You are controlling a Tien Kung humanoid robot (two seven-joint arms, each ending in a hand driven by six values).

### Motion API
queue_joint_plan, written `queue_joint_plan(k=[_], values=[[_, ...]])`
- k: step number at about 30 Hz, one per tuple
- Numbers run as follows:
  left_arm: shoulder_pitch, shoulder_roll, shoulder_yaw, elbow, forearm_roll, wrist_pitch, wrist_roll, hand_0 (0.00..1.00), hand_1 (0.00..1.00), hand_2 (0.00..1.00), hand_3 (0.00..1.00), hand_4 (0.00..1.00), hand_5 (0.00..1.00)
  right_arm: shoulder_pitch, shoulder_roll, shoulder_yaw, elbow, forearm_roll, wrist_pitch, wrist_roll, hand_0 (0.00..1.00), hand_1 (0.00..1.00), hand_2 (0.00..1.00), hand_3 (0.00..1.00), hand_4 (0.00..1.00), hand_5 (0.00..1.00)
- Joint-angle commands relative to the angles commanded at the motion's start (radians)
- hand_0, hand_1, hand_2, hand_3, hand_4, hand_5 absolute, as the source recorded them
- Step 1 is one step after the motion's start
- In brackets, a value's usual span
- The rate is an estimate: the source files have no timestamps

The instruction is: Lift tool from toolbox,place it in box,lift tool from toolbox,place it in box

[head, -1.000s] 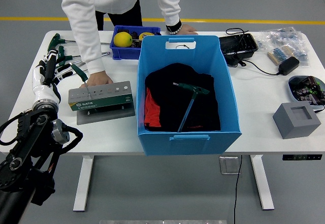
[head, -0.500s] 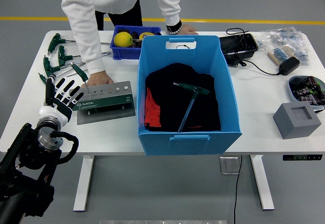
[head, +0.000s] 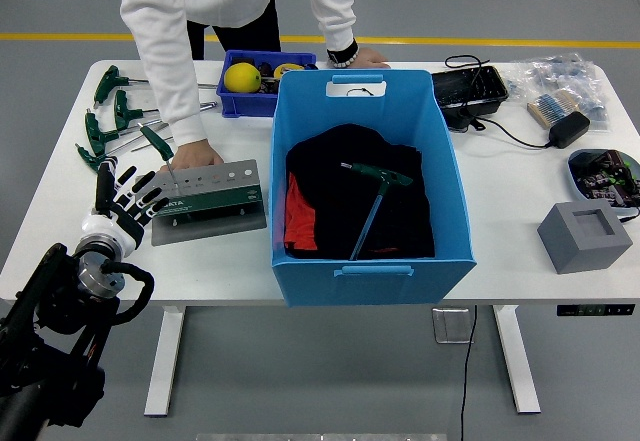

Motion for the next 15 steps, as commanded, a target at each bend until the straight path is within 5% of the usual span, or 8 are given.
queue_joint_plan(k=[15], values=[[-0.058, 0.015, 0.053, 0.047, -0.047, -0.001, -0.007, 0.262, 0.267, 0.480, 0.800, 0.639, 0.831, 0.006, -0.002, -0.023, 0.000, 0.015, 0.002, 0.001, 0.692, 0.675, 0.740, 0.585, 0.789, 0.694]])
